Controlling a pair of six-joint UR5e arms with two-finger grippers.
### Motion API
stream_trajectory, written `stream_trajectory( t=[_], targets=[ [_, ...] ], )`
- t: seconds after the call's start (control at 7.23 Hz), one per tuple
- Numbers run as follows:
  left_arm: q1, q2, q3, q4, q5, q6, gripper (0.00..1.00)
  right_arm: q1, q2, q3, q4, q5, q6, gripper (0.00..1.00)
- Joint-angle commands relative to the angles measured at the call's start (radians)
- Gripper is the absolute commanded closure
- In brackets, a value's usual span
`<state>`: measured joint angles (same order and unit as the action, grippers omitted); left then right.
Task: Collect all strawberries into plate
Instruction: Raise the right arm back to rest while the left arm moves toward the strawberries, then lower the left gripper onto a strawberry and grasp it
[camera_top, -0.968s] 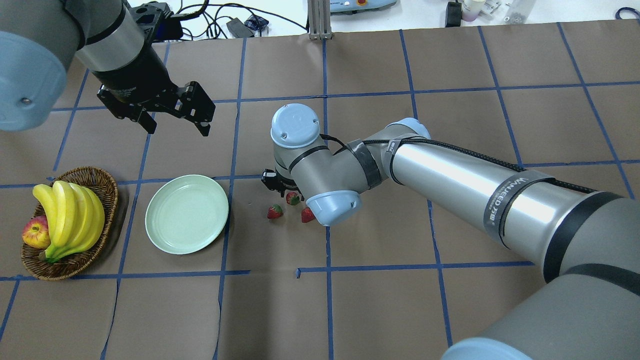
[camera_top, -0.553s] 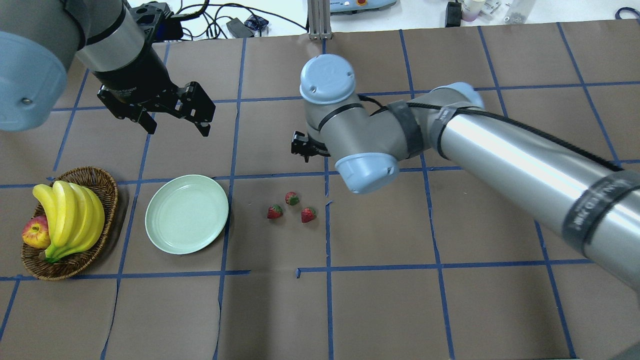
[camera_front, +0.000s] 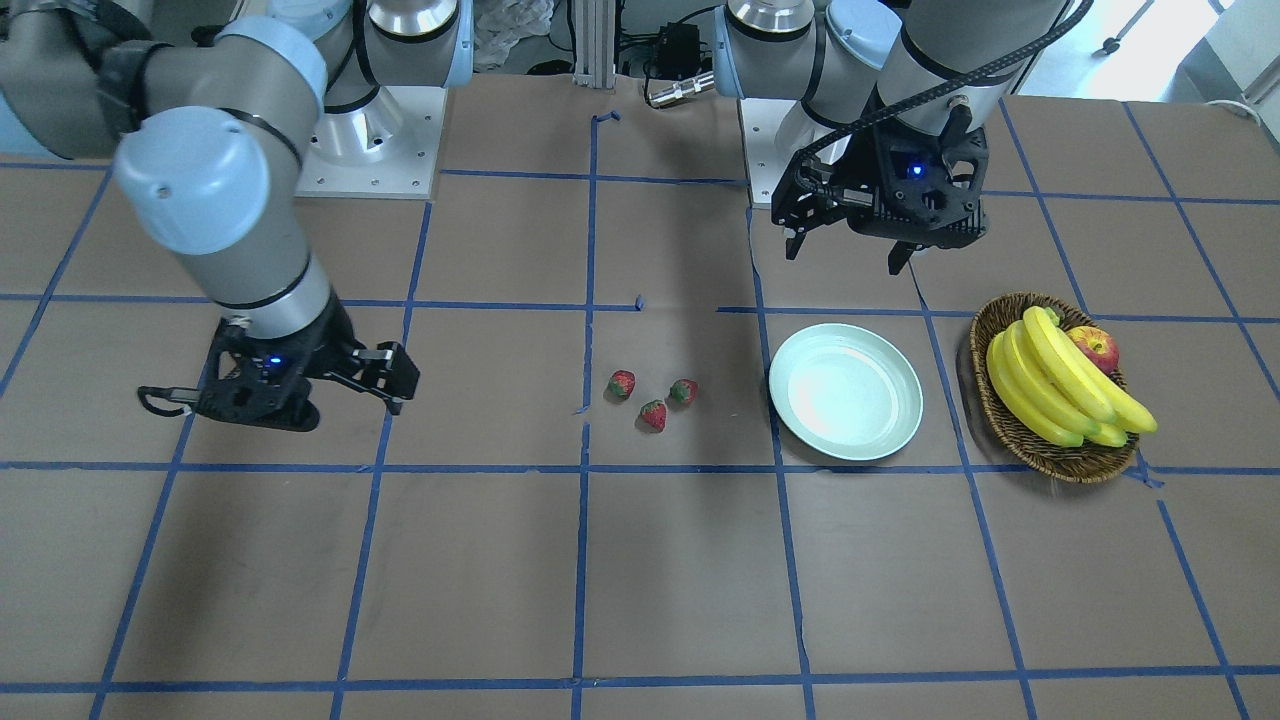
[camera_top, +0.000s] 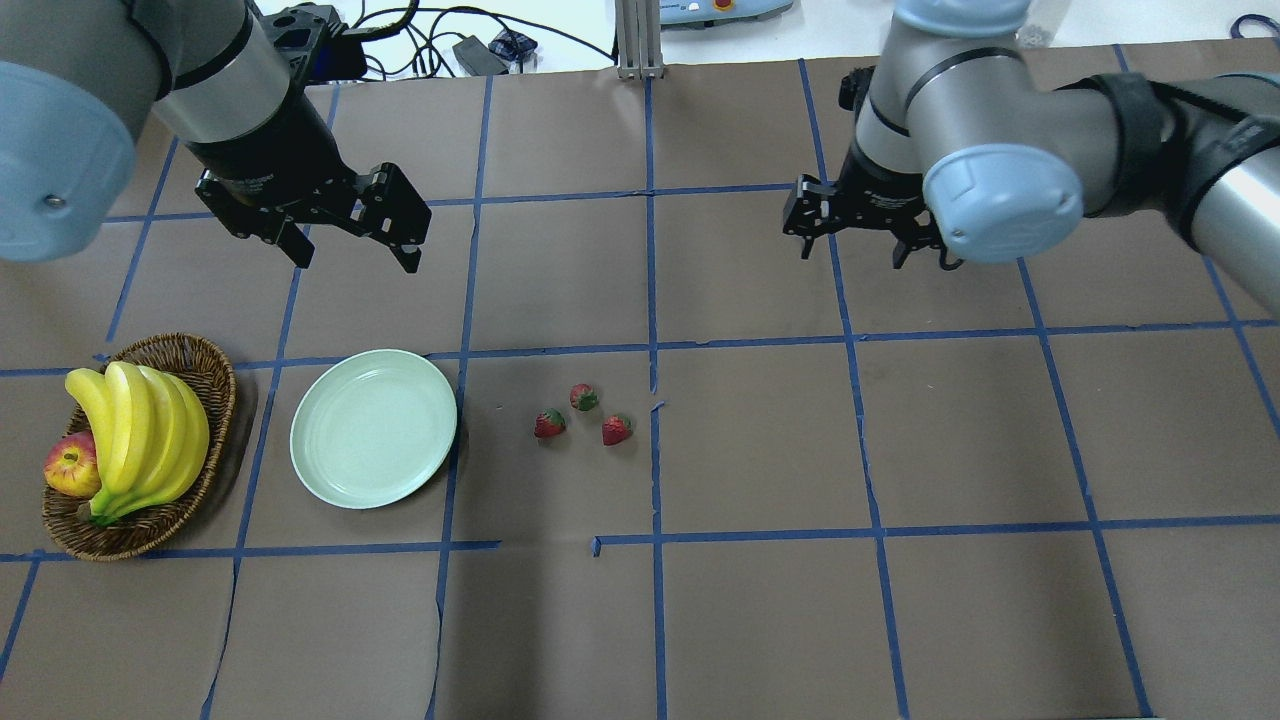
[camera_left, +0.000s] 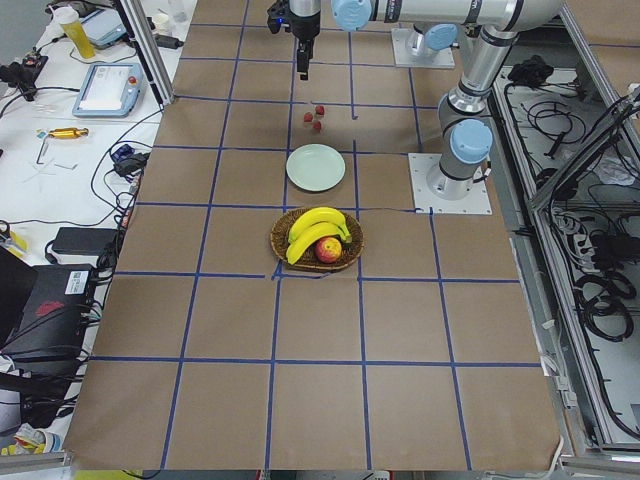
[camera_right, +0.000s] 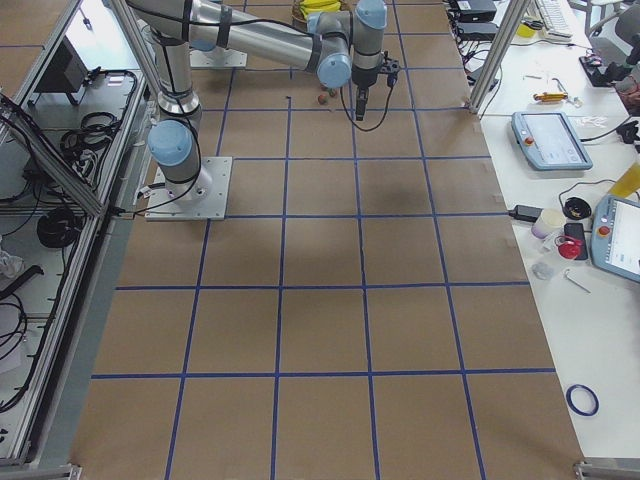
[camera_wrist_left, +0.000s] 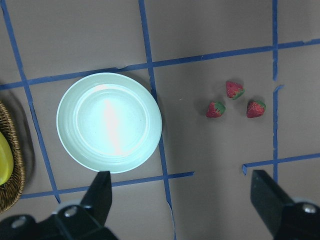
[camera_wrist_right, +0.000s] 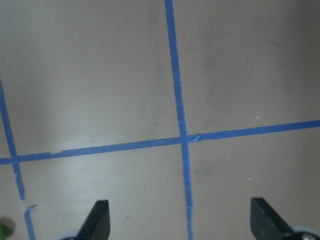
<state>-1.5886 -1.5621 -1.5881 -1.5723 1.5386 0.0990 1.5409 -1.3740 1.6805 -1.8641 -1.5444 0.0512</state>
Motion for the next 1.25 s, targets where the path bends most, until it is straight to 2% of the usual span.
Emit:
stream_trajectory(
  t=[0.0,0.14,0.42,0.55,0.69,0.83,0.97,1.11],
  targets=[
    [-0.004,-0.006,0.000,0.000,0.000,-0.004,0.00,-0.104,-0.064,-0.153,0.293,0.001,-0.218,0.00],
    [-0.016,-0.019,0.002,-0.003,0.002,-0.008,0.00,-0.101,-0.100,-0.227,0.389,0.010,-0.218,0.00],
    [-0.063,-0.071,0.004,0.006,0.008,-0.022,0.00,-0.075,-0.161,-0.231,0.410,0.048,-0.197,0.00],
    [-0.085,-0.105,0.004,0.024,0.020,-0.054,0.00,-0.020,-0.174,-0.228,0.421,0.031,-0.167,0.00],
    [-0.124,-0.146,-0.004,0.111,0.021,-0.178,0.00,-0.013,-0.169,-0.226,0.416,-0.006,-0.163,0.00],
    [-0.177,-0.177,-0.069,0.237,0.050,-0.255,0.00,-0.018,-0.166,-0.222,0.387,-0.026,-0.172,0.03],
    [-0.203,-0.184,-0.143,0.341,0.063,-0.262,0.00,-0.016,-0.165,-0.206,0.353,-0.042,-0.180,0.04],
    [-0.203,-0.191,-0.176,0.382,0.061,-0.262,0.00,-0.016,-0.171,-0.182,0.327,-0.087,-0.168,0.01]
  ],
)
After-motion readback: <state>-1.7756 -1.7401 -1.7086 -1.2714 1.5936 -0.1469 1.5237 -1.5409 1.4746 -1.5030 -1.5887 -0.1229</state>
